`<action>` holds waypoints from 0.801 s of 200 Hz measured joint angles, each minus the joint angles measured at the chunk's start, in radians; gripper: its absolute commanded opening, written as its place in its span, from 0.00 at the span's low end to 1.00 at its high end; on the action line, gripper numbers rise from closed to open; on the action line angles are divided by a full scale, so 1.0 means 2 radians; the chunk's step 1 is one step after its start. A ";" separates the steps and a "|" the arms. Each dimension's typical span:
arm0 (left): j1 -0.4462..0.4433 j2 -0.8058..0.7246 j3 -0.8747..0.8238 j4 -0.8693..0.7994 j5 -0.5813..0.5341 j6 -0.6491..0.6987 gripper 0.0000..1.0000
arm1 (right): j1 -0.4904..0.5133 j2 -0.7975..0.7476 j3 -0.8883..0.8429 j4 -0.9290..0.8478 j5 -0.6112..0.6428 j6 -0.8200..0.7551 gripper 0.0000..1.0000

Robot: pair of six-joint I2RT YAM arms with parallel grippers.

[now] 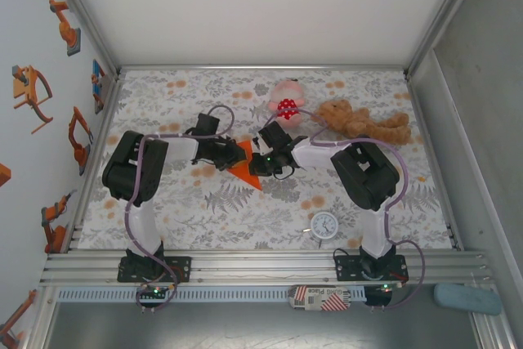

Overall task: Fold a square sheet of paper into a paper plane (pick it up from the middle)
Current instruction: Fourth fold the wing at the center of the table.

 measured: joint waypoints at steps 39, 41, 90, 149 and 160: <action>0.031 0.027 0.056 -0.060 -0.002 0.037 0.15 | 0.000 0.000 0.000 -0.001 0.001 -0.015 0.06; 0.034 0.028 0.059 -0.063 -0.002 0.039 0.15 | 0.000 0.000 0.000 -0.001 0.001 -0.015 0.06; 0.088 0.053 0.111 -0.106 -0.015 0.075 0.16 | 0.000 0.000 0.000 -0.002 0.001 -0.021 0.06; 0.133 0.044 0.124 -0.107 -0.054 0.079 0.16 | 0.000 0.000 0.003 -0.006 0.002 -0.026 0.06; 0.132 0.020 0.102 -0.098 -0.056 0.072 0.16 | 0.000 0.000 0.003 -0.009 0.002 -0.027 0.06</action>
